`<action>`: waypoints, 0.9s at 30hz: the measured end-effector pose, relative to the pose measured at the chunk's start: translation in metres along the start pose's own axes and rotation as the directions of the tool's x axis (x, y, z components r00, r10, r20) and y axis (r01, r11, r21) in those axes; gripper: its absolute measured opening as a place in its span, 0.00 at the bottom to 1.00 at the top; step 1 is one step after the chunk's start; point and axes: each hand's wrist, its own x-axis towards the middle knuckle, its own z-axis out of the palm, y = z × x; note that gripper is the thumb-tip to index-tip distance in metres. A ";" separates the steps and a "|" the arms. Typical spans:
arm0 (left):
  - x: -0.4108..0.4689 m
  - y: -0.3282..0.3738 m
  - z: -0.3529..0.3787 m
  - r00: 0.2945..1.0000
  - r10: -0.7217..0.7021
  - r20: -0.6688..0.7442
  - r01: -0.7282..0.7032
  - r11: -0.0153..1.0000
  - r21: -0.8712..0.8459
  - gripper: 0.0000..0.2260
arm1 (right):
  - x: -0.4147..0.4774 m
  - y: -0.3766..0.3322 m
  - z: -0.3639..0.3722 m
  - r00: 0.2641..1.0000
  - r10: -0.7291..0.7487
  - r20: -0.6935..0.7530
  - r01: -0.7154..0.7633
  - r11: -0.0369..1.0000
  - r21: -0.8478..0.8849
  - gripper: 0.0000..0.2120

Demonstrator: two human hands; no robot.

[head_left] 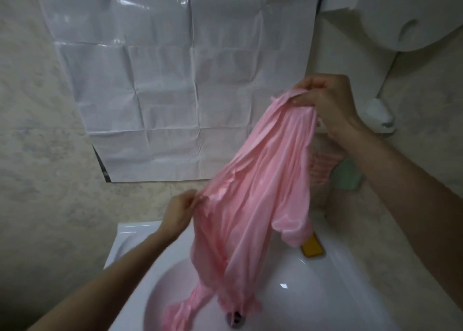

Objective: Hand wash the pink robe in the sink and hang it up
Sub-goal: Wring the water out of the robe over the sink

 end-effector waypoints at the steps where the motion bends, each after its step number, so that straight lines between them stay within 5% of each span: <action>1: 0.010 0.003 -0.014 0.999 -0.011 -0.037 0.010 1.000 -0.028 0.14 | 0.000 0.006 -0.007 1.000 0.028 0.002 -0.028 1.000 0.008 0.11; 4: 0.027 0.028 -0.041 0.998 -0.046 -0.054 0.034 0.980 -0.194 0.21 | 0.000 0.034 -0.023 0.990 0.141 0.030 -0.143 0.987 0.072 0.09; 9: 0.052 0.075 -0.051 0.989 -0.136 -0.052 0.103 0.904 -0.414 0.16 | -0.018 0.087 -0.020 0.896 0.436 0.081 -0.443 0.886 0.137 0.04; 11: 0.060 0.090 -0.053 0.977 -0.212 -0.010 0.172 0.819 -0.547 0.13 | -0.028 0.108 -0.015 0.854 0.498 0.150 -0.519 0.836 0.179 0.10; 15: 0.062 0.108 -0.047 0.971 -0.146 0.189 0.235 0.730 -0.642 0.16 | -0.045 0.123 -0.012 0.862 0.431 0.268 -0.415 0.902 -0.117 0.08; 18: 0.063 0.115 -0.048 0.957 -0.123 0.261 0.268 0.713 -0.647 0.13 | -0.057 0.127 -0.007 0.785 0.455 0.421 -0.331 0.882 -0.336 0.08; 21: 0.067 0.115 -0.051 0.965 -0.113 0.236 0.240 0.740 -0.628 0.12 | -0.059 0.129 -0.006 0.842 0.396 0.366 -0.298 0.907 -0.297 0.09; 27: 0.065 0.096 -0.050 0.973 -0.137 0.186 0.207 0.871 -0.445 0.10 | -0.038 0.107 -0.024 0.906 0.375 0.195 -0.398 0.913 0.093 0.12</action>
